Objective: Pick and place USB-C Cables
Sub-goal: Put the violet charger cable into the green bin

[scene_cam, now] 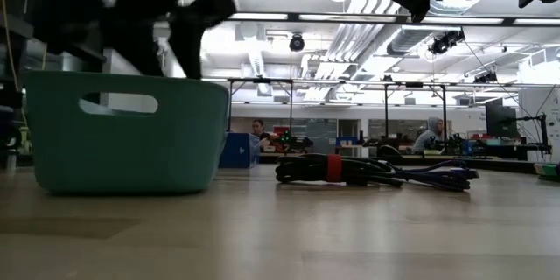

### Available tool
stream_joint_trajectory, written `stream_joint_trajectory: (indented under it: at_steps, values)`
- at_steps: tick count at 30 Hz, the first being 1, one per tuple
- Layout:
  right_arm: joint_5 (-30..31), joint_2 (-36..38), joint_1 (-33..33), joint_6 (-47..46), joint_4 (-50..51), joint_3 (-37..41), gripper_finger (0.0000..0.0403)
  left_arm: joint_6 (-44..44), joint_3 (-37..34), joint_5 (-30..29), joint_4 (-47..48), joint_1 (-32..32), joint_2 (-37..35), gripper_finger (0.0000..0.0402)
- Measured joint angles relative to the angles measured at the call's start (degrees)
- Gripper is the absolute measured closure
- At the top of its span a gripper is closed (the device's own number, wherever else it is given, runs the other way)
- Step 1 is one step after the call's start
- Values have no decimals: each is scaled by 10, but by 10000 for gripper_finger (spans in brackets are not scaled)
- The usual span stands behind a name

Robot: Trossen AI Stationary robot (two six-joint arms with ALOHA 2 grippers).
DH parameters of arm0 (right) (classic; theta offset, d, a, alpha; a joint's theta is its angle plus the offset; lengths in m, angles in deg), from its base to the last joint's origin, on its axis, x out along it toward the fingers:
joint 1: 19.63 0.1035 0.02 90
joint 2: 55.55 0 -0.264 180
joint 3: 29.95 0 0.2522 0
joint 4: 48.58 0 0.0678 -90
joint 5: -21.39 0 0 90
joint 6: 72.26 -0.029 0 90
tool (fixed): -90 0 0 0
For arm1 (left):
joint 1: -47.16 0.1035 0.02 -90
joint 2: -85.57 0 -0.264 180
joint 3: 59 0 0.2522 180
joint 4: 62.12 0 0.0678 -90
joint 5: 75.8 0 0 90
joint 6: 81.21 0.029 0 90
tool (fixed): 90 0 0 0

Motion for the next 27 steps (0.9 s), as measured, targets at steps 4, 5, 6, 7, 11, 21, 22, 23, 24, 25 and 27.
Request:
stream_joint_trajectory:
  at_steps: [4, 5, 6, 7, 11, 21, 22, 23, 24, 25, 27]
  values:
    - [0, 0, 0, 0, 0, 0, 174, -25, 31, 16, -22, 16, -39, 255]
    - [0, 0, 0, 0, 0, 0, 174, -28, 31, 20, -43, 23, -57, 255]
    - [0, 0, 0, 0, 0, 0, 174, -29, 29, 27, -67, 30, -76, 255]
    - [0, 0, 0, -2, 0, 0, 174, -29, 24, 35, -92, 37, -97, 255]
    - [0, 0, 0, -5, 5, 0, 174, -17, -25, 116, -246, 78, -195, 255]
    - [0, -10, 0, -11, 8, 0, 174, -26, -278, 189, -653, 179, -381, 255]
    - [0, -11, 0, -11, 6, 0, 174, -41, -303, 187, -673, 186, -394, 255]
    - [0, -12, 0, -11, 8, 0, 174, -60, -327, 185, -692, 191, -404, 255]
    - [0, -12, 0, -10, 7, 0, 174, -80, -352, 180, -710, 195, -412, 255]
    - [0, -14, 0, -10, 2, 0, 174, -99, -375, 172, -730, 197, -418, 255]
    - [0, -15, 0, -10, 0, 0, 174, -139, -419, 151, -779, 199, -425, 255]
